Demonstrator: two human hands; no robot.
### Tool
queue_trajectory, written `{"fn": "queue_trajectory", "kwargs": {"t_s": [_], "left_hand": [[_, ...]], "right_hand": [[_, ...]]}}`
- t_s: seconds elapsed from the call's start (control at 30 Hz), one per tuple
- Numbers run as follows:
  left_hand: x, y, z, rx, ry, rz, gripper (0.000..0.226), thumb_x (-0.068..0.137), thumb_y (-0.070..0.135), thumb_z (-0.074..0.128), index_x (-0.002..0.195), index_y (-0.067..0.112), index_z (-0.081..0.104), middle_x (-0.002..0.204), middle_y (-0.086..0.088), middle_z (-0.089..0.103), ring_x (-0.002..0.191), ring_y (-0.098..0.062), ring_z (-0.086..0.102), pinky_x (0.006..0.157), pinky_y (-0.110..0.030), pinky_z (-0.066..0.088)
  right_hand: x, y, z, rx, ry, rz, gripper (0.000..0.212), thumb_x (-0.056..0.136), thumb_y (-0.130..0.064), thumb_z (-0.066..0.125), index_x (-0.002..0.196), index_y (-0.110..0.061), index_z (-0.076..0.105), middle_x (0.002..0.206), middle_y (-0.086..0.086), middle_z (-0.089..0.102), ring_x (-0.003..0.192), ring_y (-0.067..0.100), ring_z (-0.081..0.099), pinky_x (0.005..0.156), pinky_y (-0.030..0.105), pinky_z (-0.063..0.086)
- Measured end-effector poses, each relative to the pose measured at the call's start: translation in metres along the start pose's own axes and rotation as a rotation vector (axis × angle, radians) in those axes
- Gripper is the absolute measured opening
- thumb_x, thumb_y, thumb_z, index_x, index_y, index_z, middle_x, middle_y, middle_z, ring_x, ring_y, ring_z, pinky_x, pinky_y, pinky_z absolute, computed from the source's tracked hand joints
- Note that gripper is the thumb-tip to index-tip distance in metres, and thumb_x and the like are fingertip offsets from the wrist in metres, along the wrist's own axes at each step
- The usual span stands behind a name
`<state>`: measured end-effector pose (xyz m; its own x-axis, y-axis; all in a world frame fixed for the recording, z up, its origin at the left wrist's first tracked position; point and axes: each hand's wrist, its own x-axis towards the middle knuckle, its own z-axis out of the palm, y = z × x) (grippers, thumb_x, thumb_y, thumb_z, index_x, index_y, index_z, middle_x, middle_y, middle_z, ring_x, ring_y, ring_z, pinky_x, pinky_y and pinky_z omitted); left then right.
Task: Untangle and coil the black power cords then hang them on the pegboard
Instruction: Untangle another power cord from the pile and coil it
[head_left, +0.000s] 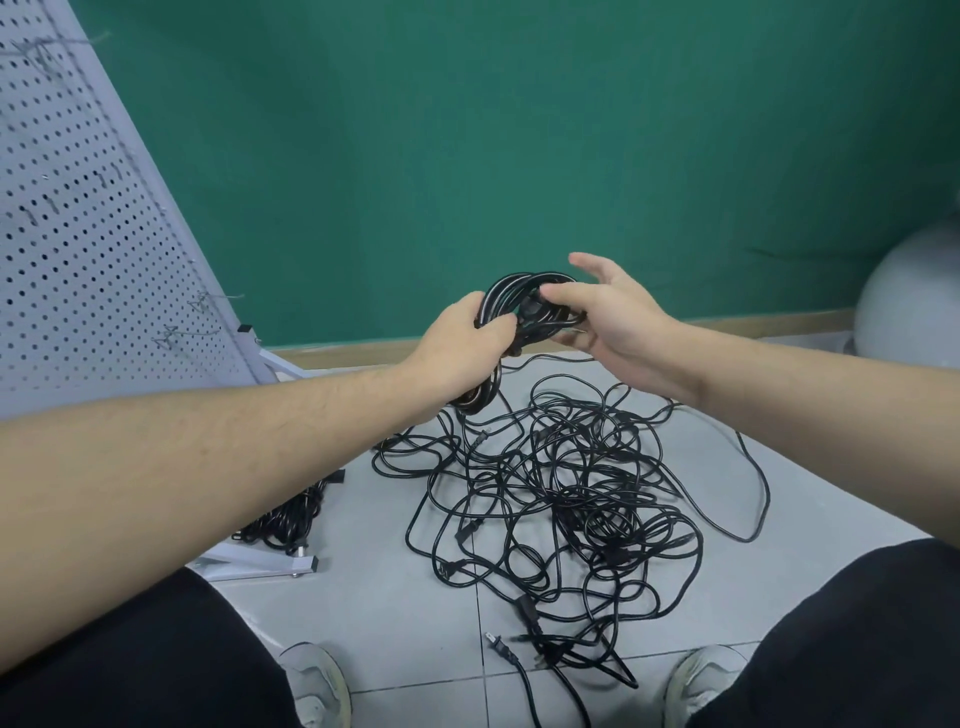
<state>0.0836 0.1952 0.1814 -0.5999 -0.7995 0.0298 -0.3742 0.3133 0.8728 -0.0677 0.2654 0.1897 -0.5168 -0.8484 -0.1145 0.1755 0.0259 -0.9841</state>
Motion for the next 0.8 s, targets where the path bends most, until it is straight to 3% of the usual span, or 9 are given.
{"fn": "queue_trajectory", "kwargs": {"t_s": [0.17,0.3,0.4,0.53,0.6,0.67,0.7,0.77,0.8], "left_hand": [[-0.0018,-0.0034,-0.001,-0.033,-0.047,-0.074,0.03,0.103,0.037,0.054,0.078,0.021,0.061,0.069,0.006,0.06,0.065,-0.015,0.052,0.061,-0.029,0.039],[-0.0001,-0.0023,-0.0022,-0.055,-0.032,-0.08,0.032,0.103,0.043,0.053,0.081,0.021,0.062,0.069,0.006,0.063,0.066,-0.016,0.054,0.063,-0.029,0.04],[0.0023,-0.0011,-0.0047,-0.077,-0.034,-0.101,0.031,0.103,0.045,0.054,0.086,0.022,0.064,0.068,0.011,0.068,0.064,-0.01,0.058,0.062,-0.026,0.043],[0.005,-0.0023,-0.0054,-0.142,-0.093,-0.186,0.03,0.098,0.048,0.06,0.097,0.021,0.072,0.096,0.001,0.078,0.091,-0.022,0.073,0.087,-0.033,0.057],[0.0055,-0.0023,-0.0049,-0.175,-0.092,-0.211,0.029,0.097,0.046,0.063,0.094,0.018,0.072,0.093,-0.002,0.079,0.087,-0.026,0.073,0.086,-0.034,0.056],[0.0056,-0.0035,-0.0049,-0.174,-0.08,-0.206,0.027,0.098,0.042,0.063,0.09,0.018,0.071,0.085,-0.001,0.076,0.076,-0.023,0.068,0.075,-0.029,0.053],[0.0045,-0.0044,-0.0044,-0.147,-0.062,-0.186,0.027,0.099,0.041,0.062,0.089,0.017,0.071,0.082,0.0,0.074,0.072,-0.02,0.064,0.07,-0.026,0.049],[0.0026,-0.0063,-0.0019,-0.075,-0.009,-0.127,0.03,0.1,0.037,0.06,0.092,0.011,0.071,0.08,0.0,0.068,0.065,-0.015,0.055,0.06,-0.021,0.042],[0.0017,-0.0074,-0.0004,-0.057,0.014,-0.108,0.03,0.101,0.036,0.059,0.093,0.009,0.071,0.079,0.0,0.065,0.063,-0.013,0.052,0.056,-0.021,0.04]], "right_hand": [[-0.0012,0.0089,-0.0023,-0.043,-0.025,0.007,0.053,0.099,-0.008,0.061,0.147,-0.02,0.041,0.094,0.009,0.074,0.08,0.022,0.07,0.08,0.033,0.058],[-0.0018,0.0048,0.0004,0.031,-0.017,-0.011,0.047,0.098,-0.007,0.061,0.141,-0.02,0.046,0.08,0.002,0.074,0.069,0.013,0.07,0.067,0.026,0.054],[0.0016,0.0031,0.001,0.088,-0.004,-0.001,0.045,0.097,-0.006,0.062,0.139,-0.016,0.05,0.077,-0.001,0.073,0.066,0.012,0.068,0.074,0.03,0.054],[0.0005,0.0042,-0.0008,0.061,-0.022,-0.012,0.047,0.098,-0.005,0.061,0.141,-0.016,0.048,0.078,0.003,0.074,0.071,0.017,0.07,0.078,0.033,0.057],[0.0023,0.0047,-0.0036,-0.076,-0.022,-0.066,0.046,0.099,-0.006,0.06,0.14,-0.022,0.046,0.081,0.006,0.074,0.078,0.023,0.07,0.084,0.04,0.06],[0.0026,0.0042,-0.0028,-0.262,-0.039,-0.137,0.047,0.098,-0.012,0.062,0.137,-0.031,0.043,0.081,0.007,0.074,0.08,0.029,0.068,0.093,0.057,0.056],[0.0022,0.0047,-0.0018,-0.325,-0.049,-0.158,0.05,0.098,-0.014,0.062,0.138,-0.033,0.039,0.082,0.008,0.073,0.078,0.028,0.067,0.091,0.059,0.056],[-0.0005,0.0043,-0.0015,-0.473,-0.05,-0.21,0.054,0.101,-0.014,0.057,0.146,-0.031,0.031,0.086,0.003,0.072,0.068,0.012,0.065,0.082,0.034,0.06],[-0.0027,0.003,-0.001,-0.575,-0.046,-0.246,0.055,0.102,-0.014,0.054,0.148,-0.03,0.028,0.09,-0.001,0.072,0.062,0.006,0.061,0.074,0.021,0.055]]}}
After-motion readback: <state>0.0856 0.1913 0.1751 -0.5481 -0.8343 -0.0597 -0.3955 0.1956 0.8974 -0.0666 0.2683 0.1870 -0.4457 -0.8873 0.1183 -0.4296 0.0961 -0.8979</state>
